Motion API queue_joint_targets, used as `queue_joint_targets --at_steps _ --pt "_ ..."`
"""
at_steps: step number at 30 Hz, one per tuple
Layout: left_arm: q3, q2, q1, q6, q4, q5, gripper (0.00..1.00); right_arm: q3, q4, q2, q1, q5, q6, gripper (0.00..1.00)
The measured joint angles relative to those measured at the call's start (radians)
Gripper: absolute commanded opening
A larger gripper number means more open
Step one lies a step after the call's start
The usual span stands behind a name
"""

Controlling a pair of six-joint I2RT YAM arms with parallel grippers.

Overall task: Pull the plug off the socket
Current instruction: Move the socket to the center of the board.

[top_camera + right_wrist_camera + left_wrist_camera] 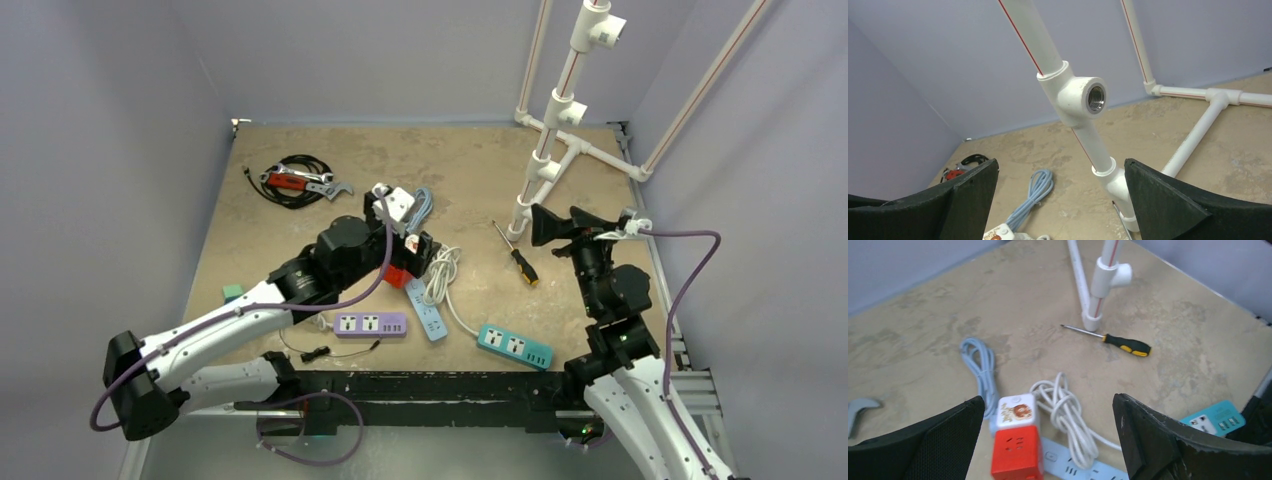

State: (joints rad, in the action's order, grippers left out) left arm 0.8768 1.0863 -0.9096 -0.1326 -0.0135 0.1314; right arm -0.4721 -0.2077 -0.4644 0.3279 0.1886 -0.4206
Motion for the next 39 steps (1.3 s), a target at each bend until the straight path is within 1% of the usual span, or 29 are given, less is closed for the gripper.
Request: queue_joint_targets --at_steps 4,8,11,13,15,19,23,28,32,39 --pt "-0.036 -0.079 0.021 0.022 -0.091 0.111 0.99 0.002 -0.011 -0.014 0.0 -0.025 0.005 0.99" --pt "-0.09 -0.099 0.062 0.021 -0.195 0.128 0.99 0.002 -0.018 -0.029 0.0 -0.039 0.01 0.99" --pt "-0.094 -0.079 0.126 0.012 -0.24 0.076 0.99 0.007 -0.027 -0.034 0.0 -0.054 0.012 0.99" --pt "-0.093 -0.037 0.183 0.004 -0.245 0.031 0.99 0.011 -0.037 -0.035 0.0 -0.06 0.013 0.99" --pt "-0.091 0.02 0.216 -0.005 -0.248 -0.013 0.99 0.011 -0.045 -0.045 0.0 -0.071 0.014 0.99" --pt "-0.091 0.096 0.22 -0.006 -0.26 -0.103 0.99 0.013 -0.054 -0.069 0.0 -0.084 0.014 0.99" --pt "-0.088 0.119 0.22 -0.006 -0.26 -0.166 0.99 0.018 -0.063 -0.093 0.0 -0.103 0.014 0.99" --pt "-0.082 0.121 0.22 -0.008 -0.261 -0.127 0.99 0.018 -0.068 -0.113 0.0 -0.116 0.014 0.99" --pt "-0.081 0.155 0.222 -0.011 -0.258 -0.141 0.99 0.018 -0.07 -0.118 0.0 -0.128 0.014 0.99" --pt "-0.066 0.264 0.222 -0.016 -0.259 -0.208 0.89 0.018 -0.079 -0.129 0.0 -0.134 0.014 0.99"
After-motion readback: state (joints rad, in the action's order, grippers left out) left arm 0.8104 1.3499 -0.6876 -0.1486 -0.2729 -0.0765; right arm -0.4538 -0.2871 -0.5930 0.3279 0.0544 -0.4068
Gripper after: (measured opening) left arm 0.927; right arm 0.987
